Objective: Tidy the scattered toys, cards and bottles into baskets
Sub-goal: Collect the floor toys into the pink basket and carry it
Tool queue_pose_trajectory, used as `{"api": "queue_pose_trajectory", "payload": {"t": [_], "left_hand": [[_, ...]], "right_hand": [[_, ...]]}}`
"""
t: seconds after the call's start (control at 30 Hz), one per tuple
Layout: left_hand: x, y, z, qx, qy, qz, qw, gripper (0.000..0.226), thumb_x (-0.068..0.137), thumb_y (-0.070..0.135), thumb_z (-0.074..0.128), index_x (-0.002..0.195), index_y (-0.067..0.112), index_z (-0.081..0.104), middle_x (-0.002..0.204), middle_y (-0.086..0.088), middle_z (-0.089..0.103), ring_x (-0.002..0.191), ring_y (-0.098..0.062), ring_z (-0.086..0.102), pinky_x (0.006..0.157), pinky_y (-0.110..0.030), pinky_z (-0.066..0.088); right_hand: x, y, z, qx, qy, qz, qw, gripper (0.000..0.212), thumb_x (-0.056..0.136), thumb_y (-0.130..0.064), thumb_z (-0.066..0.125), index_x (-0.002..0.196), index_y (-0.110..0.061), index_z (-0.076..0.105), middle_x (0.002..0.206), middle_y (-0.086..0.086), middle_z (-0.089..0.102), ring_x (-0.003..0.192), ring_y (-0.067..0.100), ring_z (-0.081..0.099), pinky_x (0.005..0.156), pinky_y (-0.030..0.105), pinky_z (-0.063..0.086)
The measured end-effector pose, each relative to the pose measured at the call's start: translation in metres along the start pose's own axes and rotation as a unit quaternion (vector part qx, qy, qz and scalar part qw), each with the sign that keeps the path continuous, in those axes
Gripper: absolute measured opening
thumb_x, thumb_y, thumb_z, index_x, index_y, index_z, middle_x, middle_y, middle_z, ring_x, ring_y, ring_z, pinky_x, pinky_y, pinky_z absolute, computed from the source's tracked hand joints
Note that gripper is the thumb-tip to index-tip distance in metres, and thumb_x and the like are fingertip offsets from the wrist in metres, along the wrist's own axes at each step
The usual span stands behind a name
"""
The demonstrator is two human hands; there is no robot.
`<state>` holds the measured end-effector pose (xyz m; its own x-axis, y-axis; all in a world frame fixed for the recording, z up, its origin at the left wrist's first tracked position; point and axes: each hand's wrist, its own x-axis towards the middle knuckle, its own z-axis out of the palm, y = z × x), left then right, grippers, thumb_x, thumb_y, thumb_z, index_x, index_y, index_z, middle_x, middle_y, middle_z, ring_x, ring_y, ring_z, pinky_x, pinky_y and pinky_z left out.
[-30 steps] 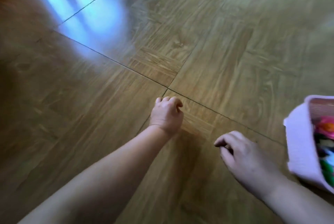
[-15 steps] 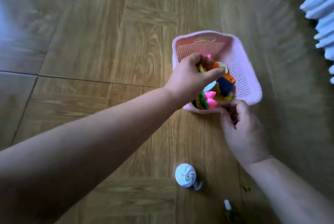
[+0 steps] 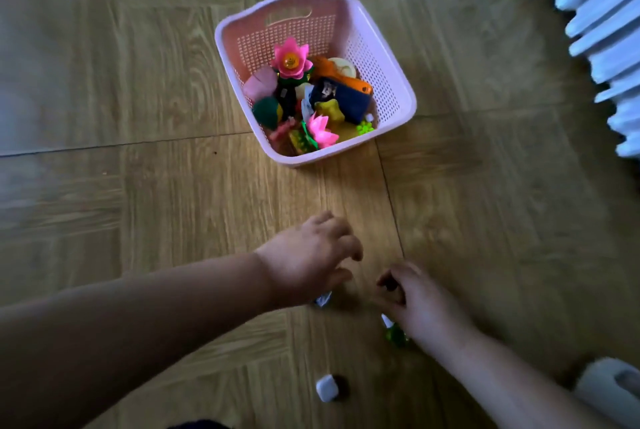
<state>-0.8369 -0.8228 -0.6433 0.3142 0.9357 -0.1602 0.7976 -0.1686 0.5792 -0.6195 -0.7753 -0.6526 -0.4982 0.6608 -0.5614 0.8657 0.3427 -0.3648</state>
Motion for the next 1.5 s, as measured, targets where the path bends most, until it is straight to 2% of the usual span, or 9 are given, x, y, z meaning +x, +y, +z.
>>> {"api": "queue_pose_trajectory", "payload": {"t": [0.2, 0.3, 0.53, 0.67, 0.83, 1.1, 1.23, 1.37, 1.5], "left_hand": [[-0.023, -0.01, 0.038, 0.174, -0.212, 0.013, 0.962, 0.057, 0.094, 0.04, 0.054, 0.144, 0.044, 0.026, 0.159, -0.002, 0.009, 0.144, -0.027, 0.011, 0.116, -0.045, 0.022], [-0.024, -0.017, 0.045, 0.234, -0.212, 0.047, 0.948, 0.043, 0.099, 0.031, 0.046, 0.14, 0.036, 0.032, 0.156, -0.006, 0.02, 0.141, -0.032, 0.02, 0.111, -0.047, 0.025], [0.003, -0.017, 0.038, 0.206, -0.065, 0.061, 0.974, 0.038, 0.087, 0.046, 0.037, 0.116, 0.027, 0.052, 0.105, 0.002, 0.065, 0.096, -0.024, 0.06, 0.073, -0.037, 0.054], [0.019, -0.004, 0.027, 0.18, 0.019, 0.131, 0.975, 0.036, 0.09, 0.041, 0.04, 0.12, 0.025, 0.053, 0.111, 0.001, 0.062, 0.103, -0.022, 0.057, 0.079, -0.036, 0.053], [0.039, -0.005, -0.002, 0.171, 0.166, 0.131, 0.962, 0.031, 0.092, 0.03, 0.055, 0.12, 0.016, 0.058, 0.111, -0.007, 0.063, 0.101, -0.029, 0.057, 0.081, -0.044, 0.051], [0.065, -0.044, -0.076, 0.16, 0.309, -0.078, 0.934, 0.054, 0.087, 0.036, 0.058, 0.134, 0.009, 0.053, 0.124, -0.019, 0.057, 0.112, -0.042, 0.053, 0.1, -0.047, 0.04], [0.062, -0.056, -0.083, 0.12, 0.292, -0.169, 0.934, 0.077, 0.085, 0.05, 0.049, 0.144, 0.001, 0.039, 0.145, -0.024, 0.041, 0.133, -0.045, 0.037, 0.112, -0.053, 0.029], [0.044, -0.031, -0.053, 0.183, 0.32, -0.028, 0.929, 0.041, 0.087, 0.012, 0.057, 0.125, -0.003, 0.057, 0.125, -0.025, 0.056, 0.115, -0.045, 0.052, 0.103, -0.048, 0.038], [0.021, 0.011, -0.003, 0.083, 0.103, 0.119, 0.984, 0.026, 0.086, 0.014, 0.057, 0.11, 0.01, 0.067, 0.108, -0.014, 0.063, 0.1, -0.037, 0.058, 0.084, -0.046, 0.051]], "right_hand": [[-0.012, 0.01, 0.021, -0.124, -0.054, 0.023, 0.991, 0.051, 0.079, -0.05, 0.067, 0.116, -0.027, 0.04, 0.123, -0.005, 0.037, 0.121, 0.018, 0.036, 0.097, 0.03, 0.038], [-0.013, 0.017, 0.023, -0.083, -0.066, 0.002, 0.994, 0.035, 0.088, -0.031, 0.063, 0.116, -0.026, 0.044, 0.123, -0.004, 0.039, 0.119, 0.018, 0.038, 0.095, 0.028, 0.036], [-0.001, 0.037, -0.004, 0.011, 0.103, 0.141, 0.984, 0.022, 0.091, -0.024, 0.055, 0.111, -0.028, 0.045, 0.114, -0.004, 0.047, 0.094, 0.015, 0.05, 0.069, 0.023, 0.036], [0.003, 0.055, -0.004, -0.001, 0.056, 0.174, 0.983, 0.041, 0.089, -0.039, 0.061, 0.123, -0.023, 0.046, 0.122, 0.003, 0.046, 0.102, 0.021, 0.055, 0.07, 0.026, 0.041], [0.012, 0.049, -0.008, -0.017, 0.047, 0.124, 0.991, 0.021, 0.09, -0.037, 0.061, 0.096, -0.021, 0.049, 0.108, 0.002, 0.053, 0.093, 0.022, 0.058, 0.074, 0.03, 0.047], [0.074, -0.067, -0.097, 0.299, 0.192, -0.038, 0.934, 0.014, 0.084, -0.027, 0.067, 0.093, -0.026, 0.056, 0.083, -0.006, 0.062, 0.075, 0.017, 0.064, 0.07, 0.036, 0.053], [0.103, -0.093, -0.119, 0.319, 0.23, -0.08, 0.916, 0.039, 0.081, -0.03, 0.067, 0.117, -0.02, 0.056, 0.111, -0.005, 0.063, 0.102, 0.009, 0.062, 0.093, 0.032, 0.05], [0.079, -0.05, -0.098, 0.213, 0.258, -0.091, 0.938, 0.025, 0.083, -0.023, 0.065, 0.107, -0.016, 0.062, 0.104, -0.004, 0.063, 0.087, 0.007, 0.058, 0.08, 0.015, 0.047], [0.025, 0.013, -0.046, 0.15, 0.136, -0.042, 0.978, 0.013, 0.088, -0.022, 0.065, 0.101, -0.02, 0.064, 0.1, -0.008, 0.056, 0.085, 0.01, 0.057, 0.076, 0.027, 0.049]]}}
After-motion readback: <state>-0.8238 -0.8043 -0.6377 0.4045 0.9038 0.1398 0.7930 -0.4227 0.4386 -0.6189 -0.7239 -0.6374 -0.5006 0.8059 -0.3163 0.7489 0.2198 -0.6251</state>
